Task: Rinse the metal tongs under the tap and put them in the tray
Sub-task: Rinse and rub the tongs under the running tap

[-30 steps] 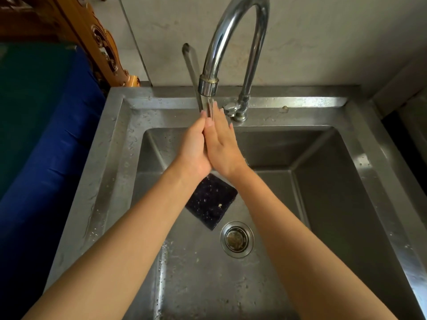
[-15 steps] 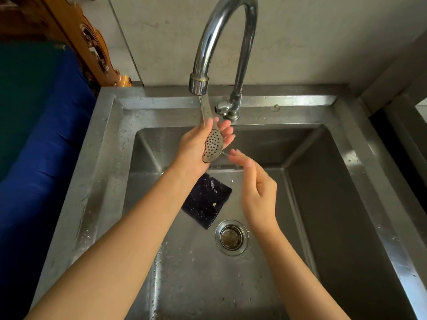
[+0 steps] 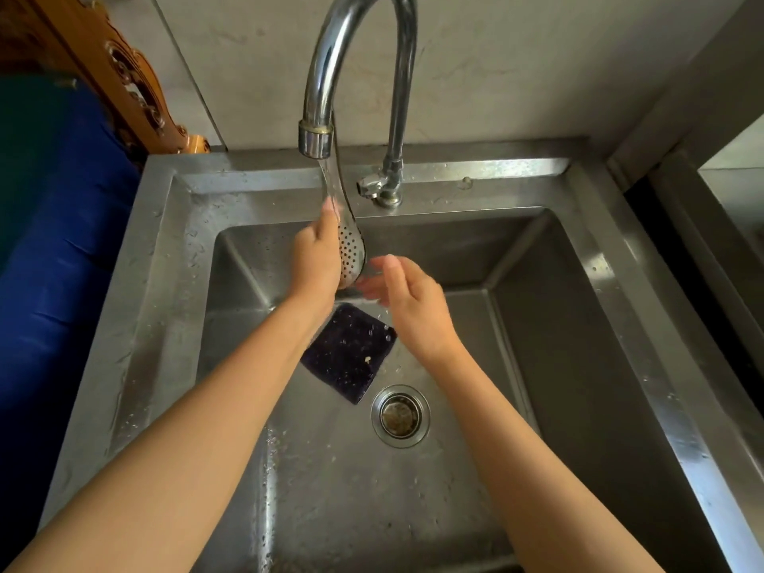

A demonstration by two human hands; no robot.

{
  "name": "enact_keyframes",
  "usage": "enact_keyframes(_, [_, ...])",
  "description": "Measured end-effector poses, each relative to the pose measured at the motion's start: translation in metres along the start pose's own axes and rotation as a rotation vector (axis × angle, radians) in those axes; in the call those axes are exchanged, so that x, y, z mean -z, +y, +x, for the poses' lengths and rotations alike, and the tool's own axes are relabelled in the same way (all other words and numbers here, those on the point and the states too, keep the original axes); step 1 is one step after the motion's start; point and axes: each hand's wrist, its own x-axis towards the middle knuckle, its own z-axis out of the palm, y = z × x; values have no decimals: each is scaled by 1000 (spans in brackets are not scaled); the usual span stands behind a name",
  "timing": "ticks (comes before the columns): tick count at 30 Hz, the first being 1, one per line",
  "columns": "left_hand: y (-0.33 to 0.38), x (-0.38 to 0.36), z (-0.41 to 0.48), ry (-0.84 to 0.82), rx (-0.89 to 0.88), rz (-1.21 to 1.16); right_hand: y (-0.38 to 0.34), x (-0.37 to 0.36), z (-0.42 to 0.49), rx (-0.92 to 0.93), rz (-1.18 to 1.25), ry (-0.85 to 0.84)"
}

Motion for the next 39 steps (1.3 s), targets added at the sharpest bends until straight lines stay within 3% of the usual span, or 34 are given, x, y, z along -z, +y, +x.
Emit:
enact_keyframes(3, [-9, 0, -7, -143, -56, -50, -3, -11, -1, -53, 56, -86])
enact_keyframes(8, [-11, 0, -13, -272, 23, -294, 8, -10, -5, -82, 160, -7])
enact_keyframes(10, [-2, 0, -7, -271, -15, -363, 15, -9, -13, -92, 235, -49])
enact_keyframes(13, [25, 2, 16, -97, -21, -455, 34, -14, -33, -103, 260, -93])
enact_keyframes(15, [40, 1, 27, -36, 7, -423, 45, -20, -43, -113, 296, -107])
enact_keyframes(17, [45, -5, 23, -82, 32, -364, 52, -26, -45, -123, 323, -128])
enact_keyframes(24, [49, -17, 2, -334, -118, -169, 66, -41, -30, -167, 299, -185])
enact_keyframes(27, [50, -4, 4, -478, -258, -224, 75, -37, -25, -198, 321, -180])
enact_keyframes(31, [51, 21, 8, -636, -295, -213, 83, -34, -22, -234, 322, -182])
enact_keyframes(39, [65, 58, 8, -567, -392, -42, 75, -37, 8, -242, 419, -150])
